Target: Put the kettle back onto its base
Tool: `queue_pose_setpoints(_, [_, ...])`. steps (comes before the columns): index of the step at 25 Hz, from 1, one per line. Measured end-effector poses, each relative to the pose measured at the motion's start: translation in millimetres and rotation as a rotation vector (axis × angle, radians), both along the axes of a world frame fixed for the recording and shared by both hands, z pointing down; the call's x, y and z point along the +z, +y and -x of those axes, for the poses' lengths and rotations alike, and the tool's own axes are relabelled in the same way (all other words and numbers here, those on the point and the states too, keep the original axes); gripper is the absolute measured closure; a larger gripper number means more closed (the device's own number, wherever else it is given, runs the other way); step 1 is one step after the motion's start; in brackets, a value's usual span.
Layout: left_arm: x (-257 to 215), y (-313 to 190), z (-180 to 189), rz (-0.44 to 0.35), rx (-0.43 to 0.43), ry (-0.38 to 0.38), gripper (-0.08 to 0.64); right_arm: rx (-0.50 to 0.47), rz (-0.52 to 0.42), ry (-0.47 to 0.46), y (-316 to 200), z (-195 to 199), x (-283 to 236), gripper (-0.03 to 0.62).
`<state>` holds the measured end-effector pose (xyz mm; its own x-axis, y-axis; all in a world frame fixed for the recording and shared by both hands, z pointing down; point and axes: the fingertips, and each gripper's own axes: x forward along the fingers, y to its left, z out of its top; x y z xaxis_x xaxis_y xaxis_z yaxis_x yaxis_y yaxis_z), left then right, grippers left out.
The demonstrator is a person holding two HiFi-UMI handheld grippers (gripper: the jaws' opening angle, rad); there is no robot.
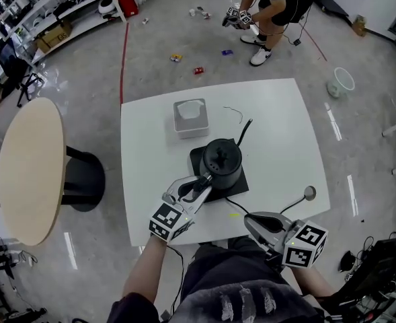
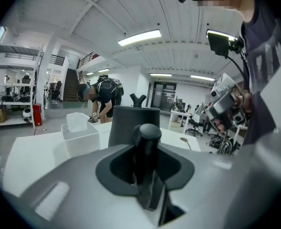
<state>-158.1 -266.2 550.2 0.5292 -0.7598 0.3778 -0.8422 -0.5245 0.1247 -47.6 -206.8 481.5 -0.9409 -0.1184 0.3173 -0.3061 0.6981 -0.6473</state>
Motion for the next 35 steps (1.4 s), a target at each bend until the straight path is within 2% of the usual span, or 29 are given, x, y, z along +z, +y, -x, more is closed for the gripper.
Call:
queue_pose_setpoints(11, [2.4,23.1,6.8,0.018,0.071,-0.025,0.479,0.004,0.000,-0.006,9.6,14.9,-1.1,0.591])
queue_pose_setpoints(17, [20.2,9.3,-1.1,0.030,0.078,-0.075,0.485,-0.001,0.003,-0.003,-3.0,-2.3,11.1,0.591])
queue_pose_setpoints(22, [27.4,5.4,-8.2,0.050,0.127,-0.137,0.489,-0.008,0.005,-0.003,5.2,6.2,9.7,0.591])
queue_pose_setpoints(28, [25.7,13.6,0.4,0.056,0.129,-0.134,0.486,0.017,0.001,0.003,11.7,5.9,5.9,0.591])
queue_pose_setpoints(31, [29.6,6.2,16.6,0.050,0.083,-0.167,0.478,0.026,0.000,0.010,9.0,5.5,11.1,0.591])
queue_pose_setpoints(35, [40.7,-17.4,61.3,0.050,-0.064,-0.263,0.445,0.013,-0.007,-0.006,1.9,15.9,21.5,0.591])
